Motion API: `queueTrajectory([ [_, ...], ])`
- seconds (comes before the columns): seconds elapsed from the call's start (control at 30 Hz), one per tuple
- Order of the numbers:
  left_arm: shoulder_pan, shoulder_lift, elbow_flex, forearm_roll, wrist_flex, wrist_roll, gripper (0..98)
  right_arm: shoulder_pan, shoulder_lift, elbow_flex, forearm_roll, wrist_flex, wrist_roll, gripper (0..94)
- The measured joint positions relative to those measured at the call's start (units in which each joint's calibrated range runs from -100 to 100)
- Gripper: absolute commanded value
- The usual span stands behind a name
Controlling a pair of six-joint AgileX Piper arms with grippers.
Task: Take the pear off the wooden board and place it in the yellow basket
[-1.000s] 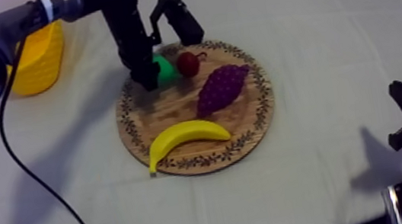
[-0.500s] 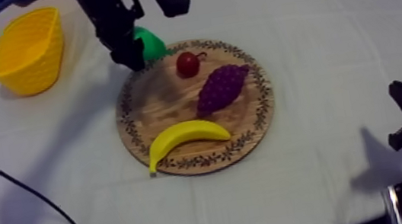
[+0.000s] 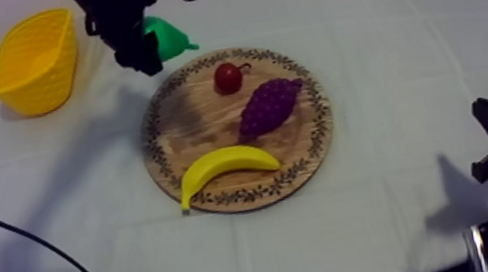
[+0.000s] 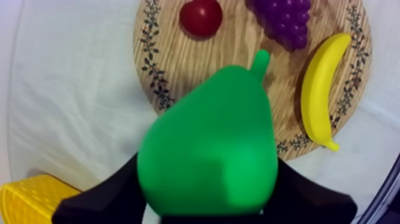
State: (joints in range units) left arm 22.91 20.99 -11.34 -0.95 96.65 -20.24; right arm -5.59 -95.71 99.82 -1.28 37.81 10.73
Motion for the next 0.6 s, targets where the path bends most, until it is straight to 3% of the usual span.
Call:
queueTrajectory([
  [0.6,-6.2,-0.3,-2.8,0.10,-0.2,2.3,48.2,0.0,0.0,0.0,0.0,0.0,0.0,0.4],
])
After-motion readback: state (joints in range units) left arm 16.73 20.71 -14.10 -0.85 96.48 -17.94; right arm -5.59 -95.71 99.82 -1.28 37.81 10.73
